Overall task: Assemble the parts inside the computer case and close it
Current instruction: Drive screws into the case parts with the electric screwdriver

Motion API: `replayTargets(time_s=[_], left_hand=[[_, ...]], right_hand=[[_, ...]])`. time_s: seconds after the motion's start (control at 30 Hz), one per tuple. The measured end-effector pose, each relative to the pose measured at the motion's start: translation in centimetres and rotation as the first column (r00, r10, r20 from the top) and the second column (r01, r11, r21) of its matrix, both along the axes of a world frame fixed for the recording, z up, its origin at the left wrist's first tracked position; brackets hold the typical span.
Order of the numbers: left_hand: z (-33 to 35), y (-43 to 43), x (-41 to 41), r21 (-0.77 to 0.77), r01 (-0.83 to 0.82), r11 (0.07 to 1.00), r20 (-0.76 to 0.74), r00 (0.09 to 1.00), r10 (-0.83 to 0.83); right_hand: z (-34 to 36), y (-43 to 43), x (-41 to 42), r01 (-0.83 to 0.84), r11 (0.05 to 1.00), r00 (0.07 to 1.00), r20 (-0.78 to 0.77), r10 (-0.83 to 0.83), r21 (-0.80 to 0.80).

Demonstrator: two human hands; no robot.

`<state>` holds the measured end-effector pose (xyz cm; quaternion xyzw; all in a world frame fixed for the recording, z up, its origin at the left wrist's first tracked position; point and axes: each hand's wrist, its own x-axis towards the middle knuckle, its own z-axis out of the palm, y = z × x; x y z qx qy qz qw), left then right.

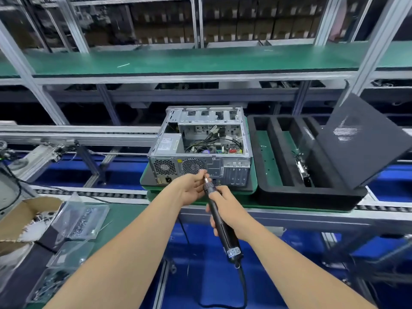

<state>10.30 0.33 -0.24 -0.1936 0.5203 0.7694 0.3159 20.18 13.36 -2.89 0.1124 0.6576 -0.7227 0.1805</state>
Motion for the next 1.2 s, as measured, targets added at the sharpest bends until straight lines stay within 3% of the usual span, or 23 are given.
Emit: replayTargets(time_s=[0.13, 0.27, 0.4, 0.47, 0.53, 0.63, 0.7, 0.73, 0.8, 0.97, 1.1, 1.2], left_hand=[[0.7, 1.1, -0.1, -0.049, 0.064, 0.997, -0.009, 0.998, -0.065], [2.0, 1.2, -1.0, -0.307, 0.05, 0.951, -0.262, 0.956, -0.135], [4.1, -0.2, -4.4, -0.581, -0.313, 0.751, -0.637, 0.75, -0.181], [4.8, -0.9, -6.9, -0.681, -0.417, 0.602, -0.688, 0.647, -0.329], [4.9, -1.5, -9.7, -0.819, -0.35, 0.454, -0.568, 0.602, -0.561], [4.4, -1.3, -13.0, -0.988, -0.074, 0.137, -0.155, 0.469, -0.869], [4.2, -0.7, -14.5, -0.994, 0.042, -0.096, 0.105, 0.32, -0.942], [4.2, -0.5, -15.0, -0.986, 0.079, -0.149, 0.165, 0.27, -0.949], [4.4, -0.4, -16.1, -0.974, 0.19, -0.126, 0.167, 0.219, -0.961], [3.7, -0.9, -17.0, -0.857, 0.486, 0.17, -0.045, 0.258, -0.965], [2.6, -0.7, -16.6, -0.867, 0.439, 0.236, -0.16, 0.203, -0.966], [2.5, -0.9, -16.2, -0.878, 0.417, 0.233, -0.172, 0.179, -0.969]], right_hand=[[0.3, 1.3, 0.0, 0.035, 0.996, 0.999, -0.006, -0.035, -0.088], [1.4, 2.3, -0.5, 0.088, 0.987, 0.995, -0.041, -0.094, -0.135], [2.8, 2.9, -1.2, 0.11, 0.982, 0.993, -0.03, -0.116, -0.153], [3.2, 3.1, -1.7, 0.111, 0.984, 0.993, -0.019, -0.115, -0.139], [3.3, 3.3, -2.2, 0.123, 0.984, 0.992, -0.013, -0.126, -0.125], [3.1, 3.2, -3.3, 0.155, 0.982, 0.988, 0.006, -0.155, -0.105], [2.9, 3.1, -4.0, 0.18, 0.979, 0.984, 0.02, -0.179, -0.1], [2.8, 3.0, -4.3, 0.193, 0.977, 0.981, 0.024, -0.191, -0.096], [2.4, 2.6, -4.8, 0.216, 0.972, 0.976, 0.03, -0.214, -0.09], [1.6, 1.0, -5.1, 0.267, 0.96, 0.964, 0.045, -0.264, -0.086], [1.2, -0.2, -4.7, 0.286, 0.953, 0.958, 0.058, -0.281, -0.102], [1.0, -1.0, -4.2, 0.289, 0.951, 0.956, 0.087, -0.281, -0.105]])
